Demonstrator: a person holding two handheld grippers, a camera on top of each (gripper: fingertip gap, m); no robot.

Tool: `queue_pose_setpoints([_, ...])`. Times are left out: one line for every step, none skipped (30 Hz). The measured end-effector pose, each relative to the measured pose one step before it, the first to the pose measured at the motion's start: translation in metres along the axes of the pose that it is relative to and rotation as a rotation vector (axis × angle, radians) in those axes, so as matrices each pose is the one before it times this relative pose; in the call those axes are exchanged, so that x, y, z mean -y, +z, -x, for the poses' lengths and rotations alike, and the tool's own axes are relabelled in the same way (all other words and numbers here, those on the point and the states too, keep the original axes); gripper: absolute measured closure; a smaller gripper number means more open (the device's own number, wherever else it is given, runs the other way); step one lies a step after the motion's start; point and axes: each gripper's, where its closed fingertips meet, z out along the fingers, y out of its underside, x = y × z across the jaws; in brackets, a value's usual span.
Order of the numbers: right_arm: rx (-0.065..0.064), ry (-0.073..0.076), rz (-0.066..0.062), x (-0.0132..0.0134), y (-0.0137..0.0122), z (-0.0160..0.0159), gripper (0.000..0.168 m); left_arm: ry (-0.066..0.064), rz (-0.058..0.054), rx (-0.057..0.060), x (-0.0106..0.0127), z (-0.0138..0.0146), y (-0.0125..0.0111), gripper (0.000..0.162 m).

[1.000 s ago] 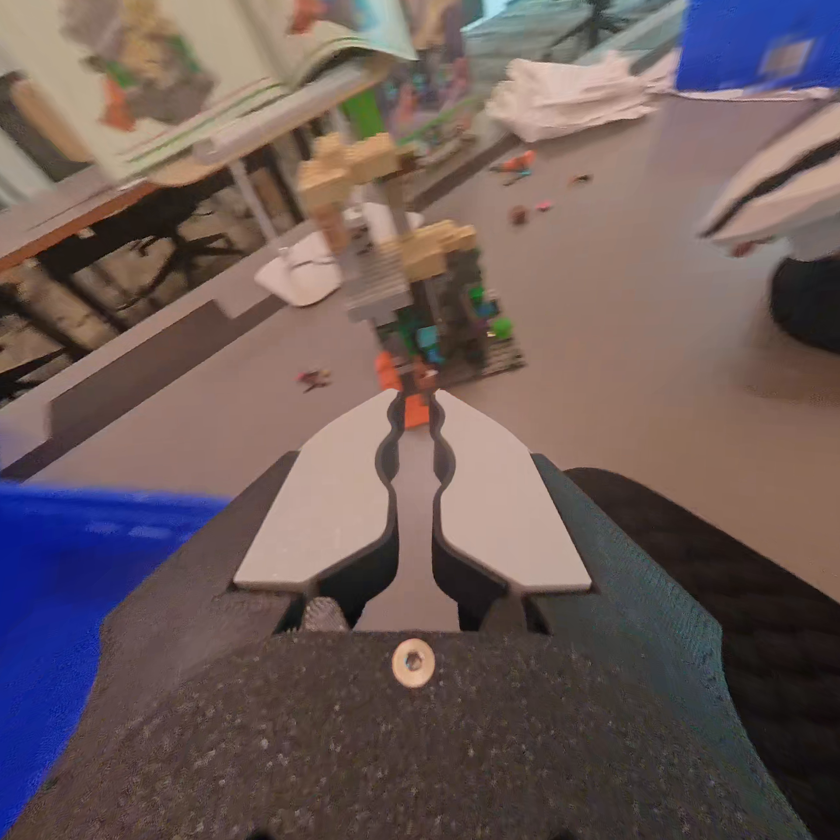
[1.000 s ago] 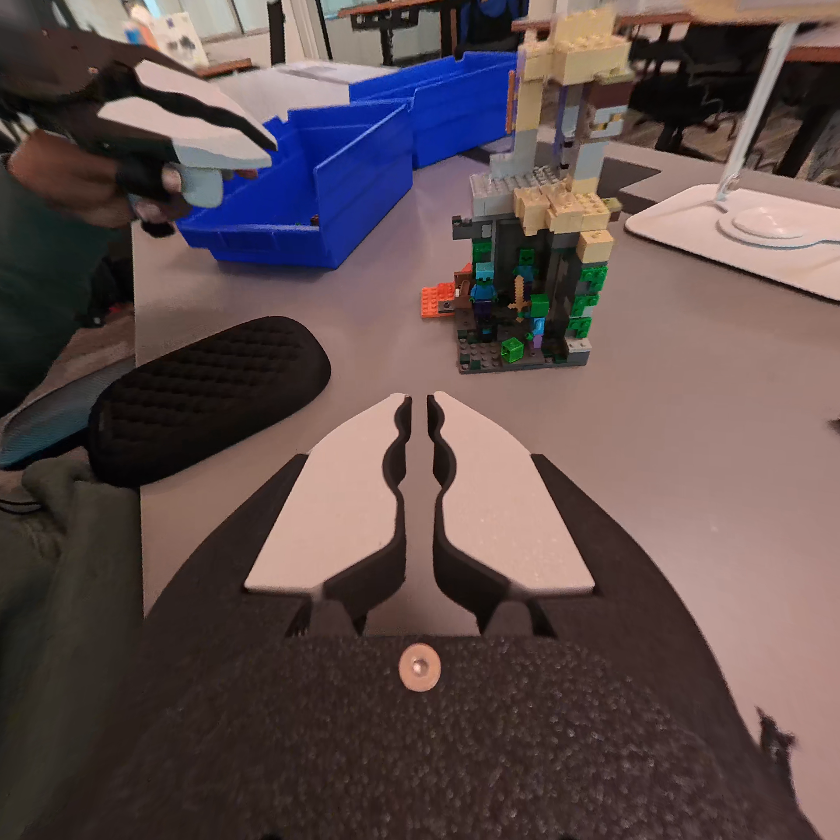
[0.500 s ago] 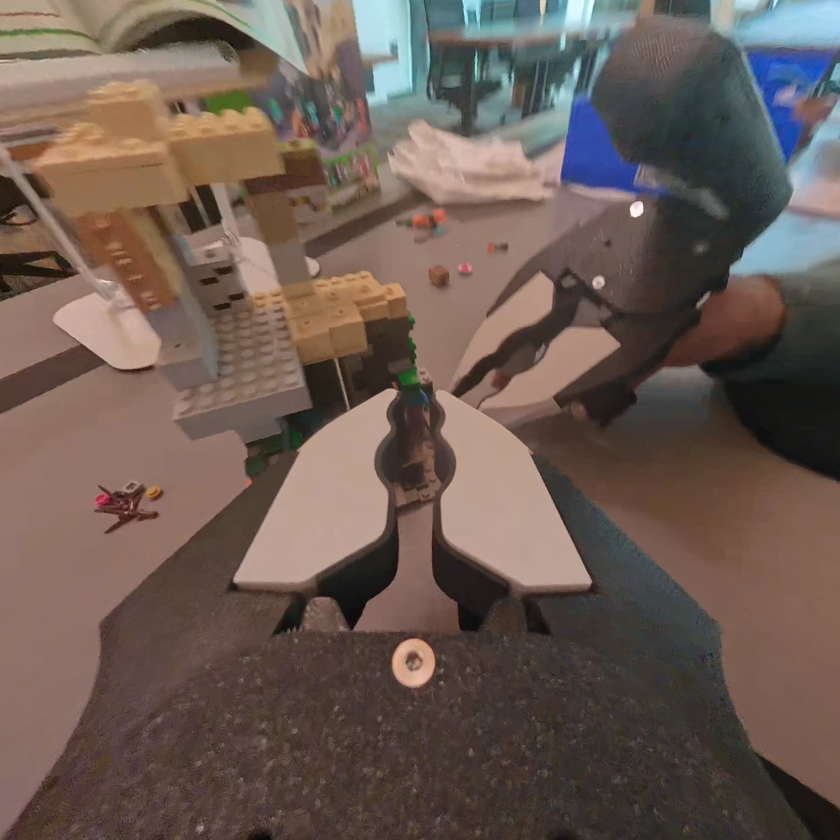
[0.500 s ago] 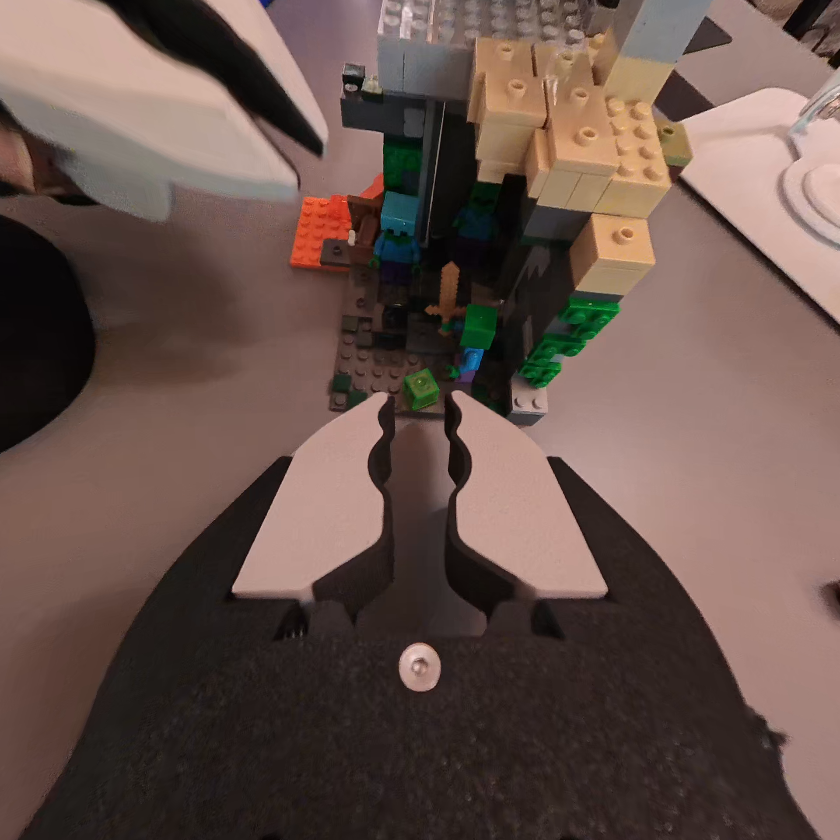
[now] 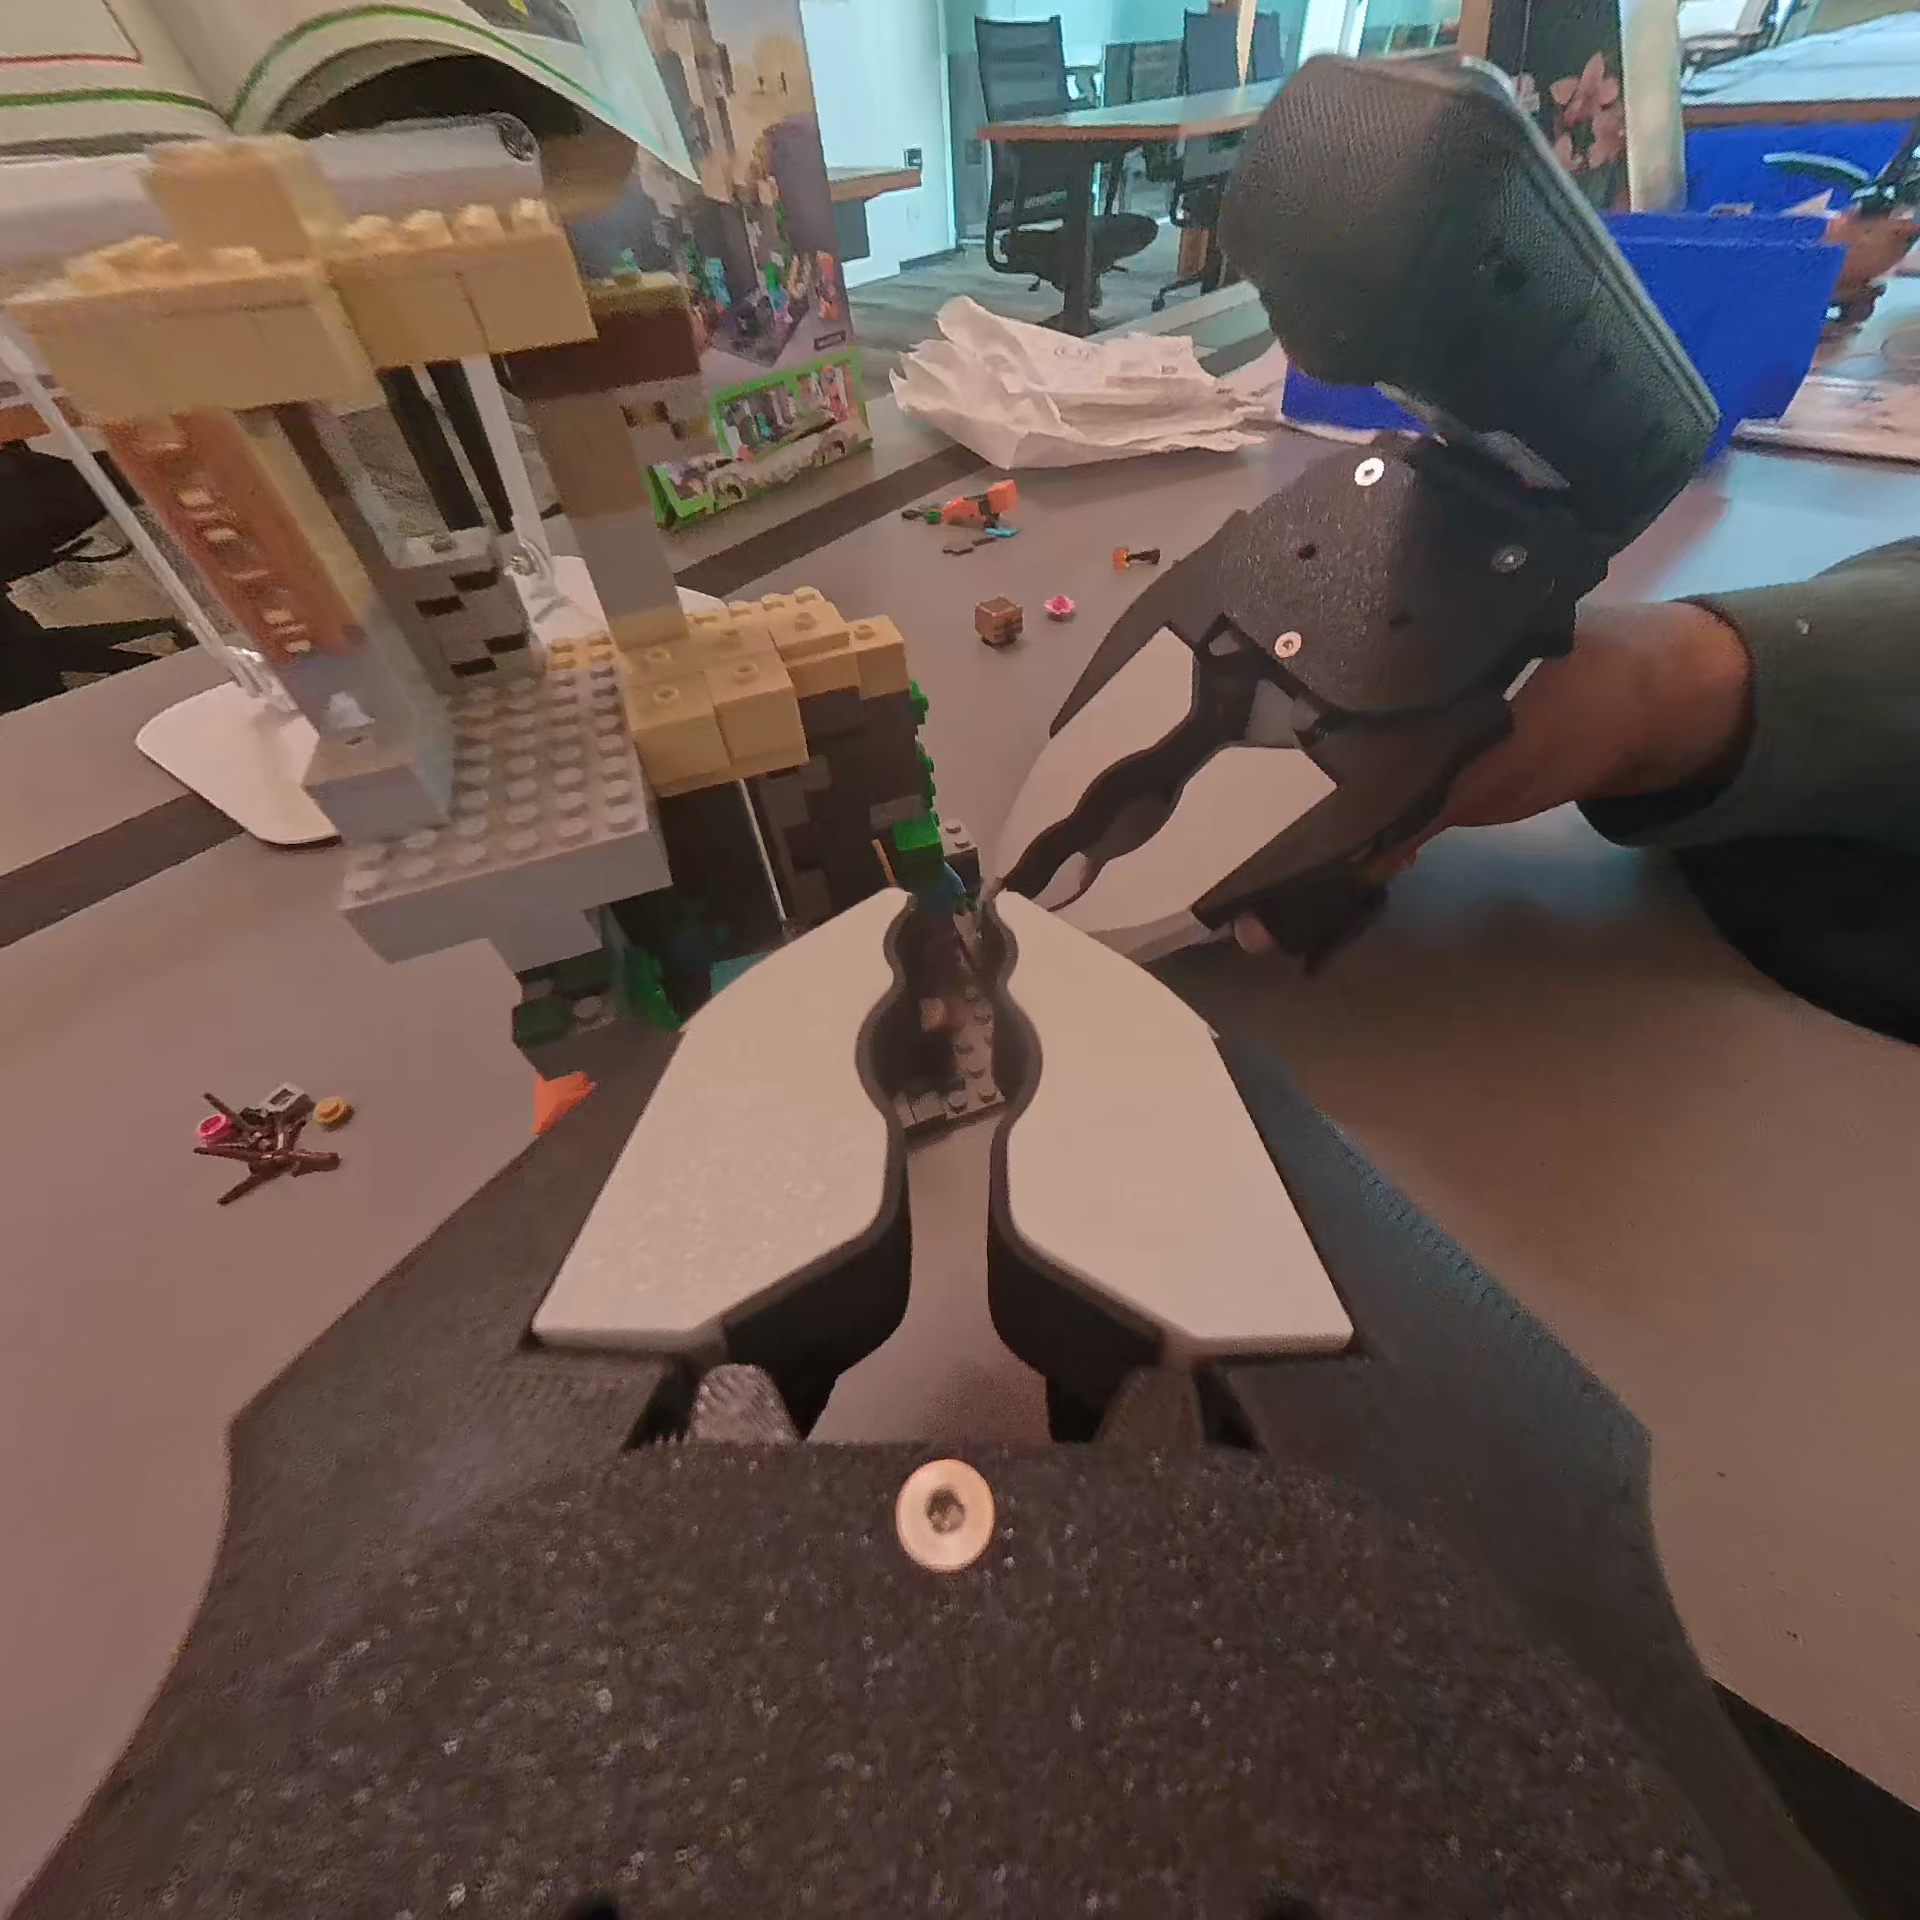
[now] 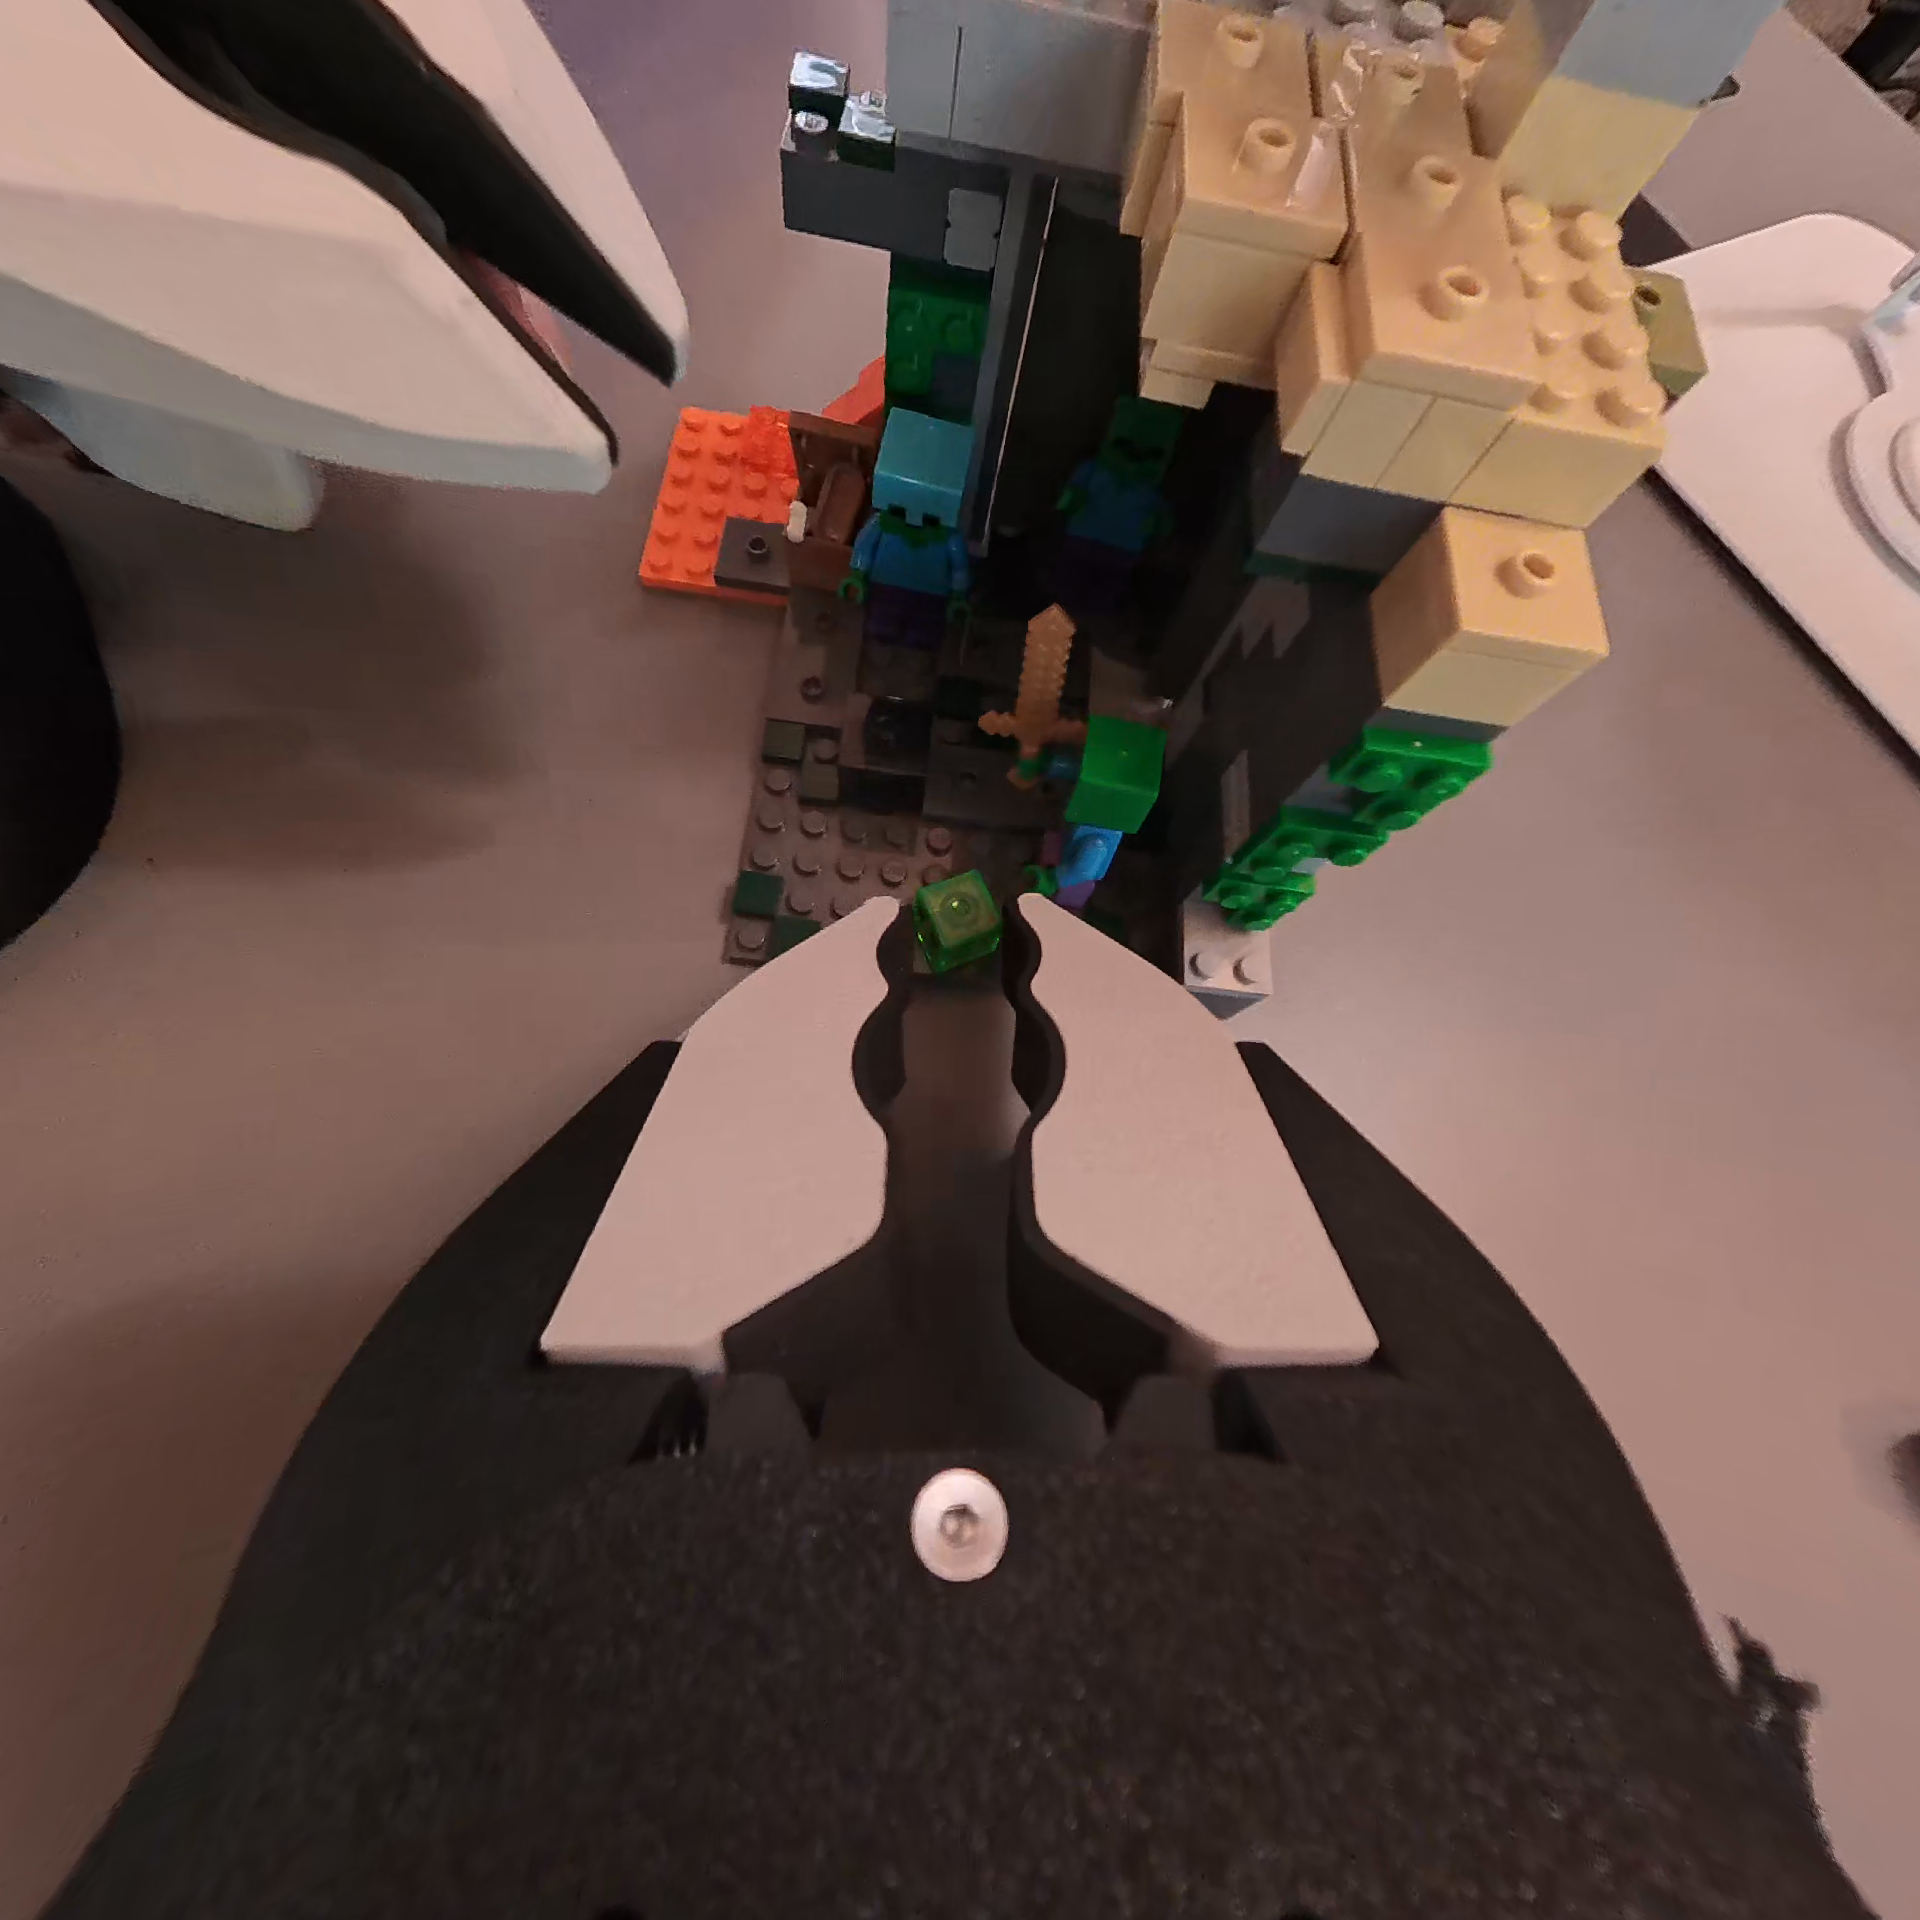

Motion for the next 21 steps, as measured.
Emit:
queue_pose_setpoints([-0.0014,-0.0095,-0.0031,-0.00016,-0.00039,0.00020,0.153,0.0107,0.0074,-0.0053,-0.00207,-0.00245,0.00143,0.152])
queue_pose_setpoints([-0.0008,-0.0066,-0.0021,-0.00010,-0.00051,0.00028,0.153,0.0123,0.0077,-0.0049,-0.00163,-0.00236,0.00111,0.152])
queue_pose_setpoints([0.0005,-0.0025,-0.0005,-0.00008,-0.00041,0.00032,0.153,0.0130,0.0068,-0.0029,-0.00105,-0.00197,0.00084,0.153])
queue_pose_setpoints([0.0027,0.0002,-0.0012,0.00001,-0.00047,0.00052,0.154,0.0125,0.0045,-0.0023,-0.00035,-0.00172,0.00052,0.153])
queue_pose_setpoints([0.0030,0.0009,-0.0027,0.00019,-0.00037,0.00062,0.154,0.0103,0.0011,-0.0042,0.00027,-0.00180,0.00031,0.153])
queue_pose_setpoints([0.0003,0.0001,-0.0023,-0.00001,-0.00027,0.00024,0.154,0.0068,-0.0015,-0.0067,0.00054,-0.00219,0.00028,0.153])
queue_pose_setpoints([0.0000,-0.0023,-0.0006,-0.00001,-0.00020,0.00037,0.155,0.0070,0.0014,-0.0095,-0.00001,-0.00265,0.00045,0.153])
queue_pose_setpoints([0.0014,-0.0021,0.0002,-0.00007,-0.00023,0.00071,0.155,0.0114,0.0089,-0.0075,-0.00147,-0.00238,0.00094,0.153])
queue_pose_setpoints([0.0026,0.0007,-0.0012,0.00007,-0.00033,0.00096,0.154,0.0154,0.0165,-0.0033,-0.00285,-0.00196,0.00157,0.153])
queue_pose_setpoints([0.0044,0.0018,-0.0015,0.00013,-0.00023,0.00110,0.155,0.0164,0.0194,-0.0049,-0.00307,-0.00239,0.00179,0.153])
queue_pose_setpoints([0.0047,-0.0003,-0.0001,0.00015,-0.00025,0.00106,0.155,0.0163,0.0165,-0.0094,-0.00267,-0.00311,0.00170,0.153])
queue_pose_setpoints([0.0036,-0.0055,0.0007,0.00007,-0.00024,0.00113,0.155,0.0161,0.0134,-0.0123,-0.00207,-0.00346,0.00139,0.153])
queue_pose_setpoints([0.0009,-0.0101,0.0024,-0.00031,-0.00019,0.00093,0.155,0.0160,0.0121,-0.0087,-0.00176,-0.00288,0.00118,0.153])
queue_pose_setpoints([-0.0020,-0.0097,0.0033,-0.00037,-0.00023,0.00071,0.155,0.0154,0.0118,-0.0007,-0.00148,-0.00150,0.00100,0.152])
queue_pose_setpoints([-0.0007,-0.0055,0.0016,-0.00020,-0.00026,0.00077,0.155,0.0124,0.0133,0.0019,-0.00185,-0.00085,0.00084,0.152])
queue_pose_setpoints([0.0024,-0.0020,0.0011,0.00004,-0.00051,0.00089,0.155,0.0092,0.0133,-0.0035,-0.00180,-0.00141,0.00082,0.152])
queue_pose_setpoints([0.0020,-0.0031,0.0027,-0.00017,-0.00032,0.00078,0.155,0.0068,0.0143,-0.0058,-0.00189,-0.00150,0.00072,0.153])
queue_pose_setpoints([-0.0033,-0.0095,0.0046,-0.00031,-0.00015,0.00021,0.155,0.0059,0.0192,-0.0012,-0.00236,-0.00083,0.00092,0.155])
queue_pose_setpoints([-0.0087,-0.0161,0.0063,-0.00032,-0.00022,-0.00036,0.155,0.0053,0.0242,0.0044,-0.00294,0.00004,0.00136,0.156])
queue_pose_setpoints([-0.0083,-0.0151,0.0059,-0.00011,-0.00025,-0.00013,0.155,0.0090,0.0295,0.0019,-0.00356,0.00002,0.00183,0.157])
queue_pose_setpoints([-0.0002,-0.0053,0.0029,0.00021,-0.00017,0.00067,0.155,0.0172,0.0322,-0.0002,-0.00360,-0.00018,0.00227,0.156])
